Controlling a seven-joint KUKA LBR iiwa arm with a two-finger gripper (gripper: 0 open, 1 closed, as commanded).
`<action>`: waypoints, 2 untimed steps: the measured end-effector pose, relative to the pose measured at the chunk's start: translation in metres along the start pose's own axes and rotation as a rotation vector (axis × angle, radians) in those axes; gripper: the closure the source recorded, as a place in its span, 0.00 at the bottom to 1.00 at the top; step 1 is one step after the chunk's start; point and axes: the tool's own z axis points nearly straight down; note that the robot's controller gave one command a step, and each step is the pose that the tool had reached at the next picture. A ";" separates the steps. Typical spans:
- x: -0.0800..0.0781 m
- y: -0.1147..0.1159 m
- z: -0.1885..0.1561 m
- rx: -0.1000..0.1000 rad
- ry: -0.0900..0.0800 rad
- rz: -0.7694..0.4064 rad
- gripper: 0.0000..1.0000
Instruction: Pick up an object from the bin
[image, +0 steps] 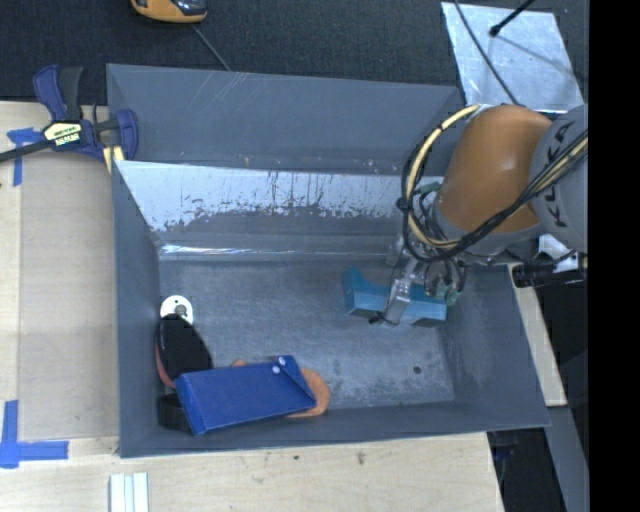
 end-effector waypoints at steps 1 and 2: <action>0.000 0.000 0.000 0.000 0.000 0.000 0.00; -0.011 -0.003 0.043 -0.002 -0.006 -0.010 0.00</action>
Offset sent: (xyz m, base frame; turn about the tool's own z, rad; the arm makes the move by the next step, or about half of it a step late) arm 0.0101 -0.0083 -0.0577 -0.0134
